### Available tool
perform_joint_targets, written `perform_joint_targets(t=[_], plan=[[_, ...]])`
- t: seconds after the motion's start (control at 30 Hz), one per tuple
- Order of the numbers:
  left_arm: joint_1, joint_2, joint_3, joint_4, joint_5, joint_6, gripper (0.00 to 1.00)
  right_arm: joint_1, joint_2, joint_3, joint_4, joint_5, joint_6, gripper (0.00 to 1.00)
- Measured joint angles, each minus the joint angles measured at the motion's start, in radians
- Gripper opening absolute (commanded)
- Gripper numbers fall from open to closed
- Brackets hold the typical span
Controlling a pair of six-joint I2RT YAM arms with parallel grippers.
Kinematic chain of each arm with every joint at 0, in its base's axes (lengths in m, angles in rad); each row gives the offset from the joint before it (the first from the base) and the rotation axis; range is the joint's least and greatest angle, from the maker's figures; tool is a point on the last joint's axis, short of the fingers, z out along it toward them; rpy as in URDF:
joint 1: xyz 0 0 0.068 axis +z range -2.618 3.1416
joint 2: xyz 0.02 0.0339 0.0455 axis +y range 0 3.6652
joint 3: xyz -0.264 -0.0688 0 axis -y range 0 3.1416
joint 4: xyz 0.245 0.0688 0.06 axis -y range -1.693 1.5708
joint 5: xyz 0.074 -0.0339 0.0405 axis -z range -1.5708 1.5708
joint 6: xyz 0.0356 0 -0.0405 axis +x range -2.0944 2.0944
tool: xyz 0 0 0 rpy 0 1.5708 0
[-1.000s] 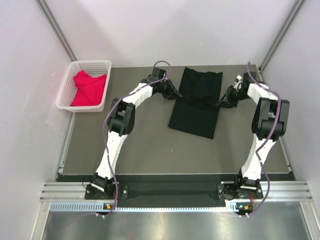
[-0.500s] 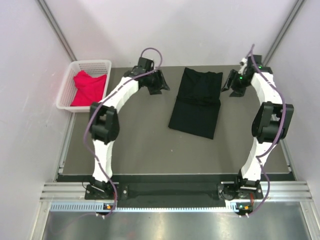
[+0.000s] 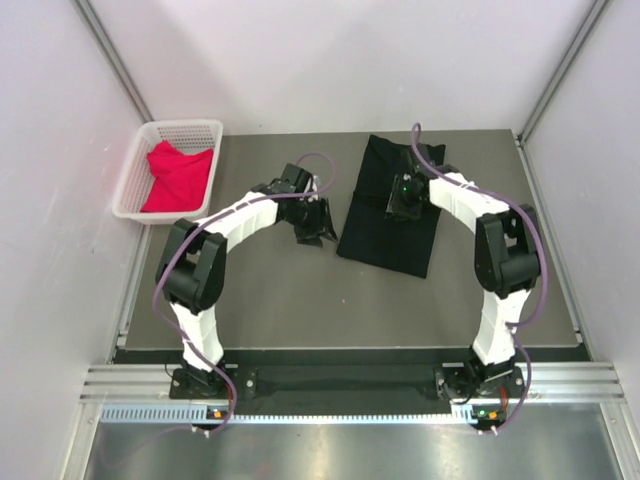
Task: Fold and stack the t-shirts
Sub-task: Fold the tshirt
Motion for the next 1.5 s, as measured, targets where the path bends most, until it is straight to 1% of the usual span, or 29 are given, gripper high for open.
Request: perform_joint_targets(t=[0.07, 0.13, 0.33, 0.43, 0.53, 0.6, 0.77, 0.8, 0.83, 0.87, 0.9, 0.97, 1.07, 1.2, 1.3, 1.4, 1.47, 1.5], plan=[[0.000, -0.031, -0.037, 0.000, 0.000, 0.000, 0.54, 0.005, 0.021, 0.001, 0.024, 0.037, 0.019, 0.38], [0.001, -0.068, -0.063, -0.002, 0.000, 0.000, 0.54, 0.006, 0.055, 0.024, 0.027, 0.070, 0.029, 0.39], [0.001, -0.188, -0.123, 0.002, 0.003, 0.006, 0.54, 0.006, 0.174, 0.155, 0.040, 0.150, 0.024, 0.41], [0.001, -0.222, -0.148, 0.002, 0.008, 0.008, 0.54, 0.005, 0.219, 0.232, 0.035, 0.179, 0.016, 0.42], [0.001, -0.243, -0.180, -0.003, 0.012, 0.011, 0.55, -0.008, 0.278, 0.344, 0.021, 0.197, 0.008, 0.43], [0.001, -0.247, -0.193, -0.012, 0.014, 0.014, 0.59, -0.017, 0.325, 0.420, 0.026, 0.206, -0.002, 0.48], [0.001, -0.248, -0.198, -0.016, 0.018, 0.037, 0.72, -0.050, 0.492, 0.719, -0.033, 0.203, -0.050, 0.55], [0.001, -0.248, -0.198, -0.016, 0.019, 0.043, 0.75, -0.057, 0.499, 0.743, -0.047, 0.200, -0.060, 0.58], [0.001, -0.247, -0.198, -0.016, 0.020, 0.048, 0.76, -0.063, 0.490, 0.743, -0.063, 0.198, -0.073, 0.63], [0.002, -0.243, -0.196, -0.018, 0.024, 0.050, 0.76, -0.067, 0.473, 0.731, -0.077, 0.196, -0.082, 0.71], [0.002, -0.233, -0.184, -0.023, 0.035, 0.052, 0.77, -0.072, 0.437, 0.694, -0.088, 0.190, -0.092, 0.75], [0.005, -0.197, -0.151, -0.019, 0.057, 0.052, 0.77, -0.080, 0.332, 0.563, -0.109, 0.164, -0.117, 0.81], [0.006, -0.126, -0.103, -0.013, 0.095, 0.045, 0.77, -0.105, 0.129, 0.357, -0.147, 0.081, -0.140, 0.85], [0.006, -0.051, -0.086, -0.002, 0.120, -0.002, 0.75, -0.135, -0.200, 0.022, -0.179, -0.041, -0.175, 0.88], [0.006, -0.021, -0.086, -0.001, 0.121, -0.049, 0.73, -0.161, -0.380, -0.188, -0.169, -0.108, -0.192, 0.89], [0.005, -0.005, -0.086, 0.002, 0.116, -0.100, 0.71, -0.196, -0.490, -0.386, -0.145, -0.178, -0.197, 0.89], [0.002, 0.006, -0.087, 0.010, 0.111, -0.129, 0.70, -0.222, -0.520, -0.488, -0.130, -0.215, -0.197, 0.88], [0.001, 0.013, -0.087, 0.018, 0.110, -0.142, 0.68, -0.236, -0.527, -0.532, -0.122, -0.236, -0.196, 0.87]])
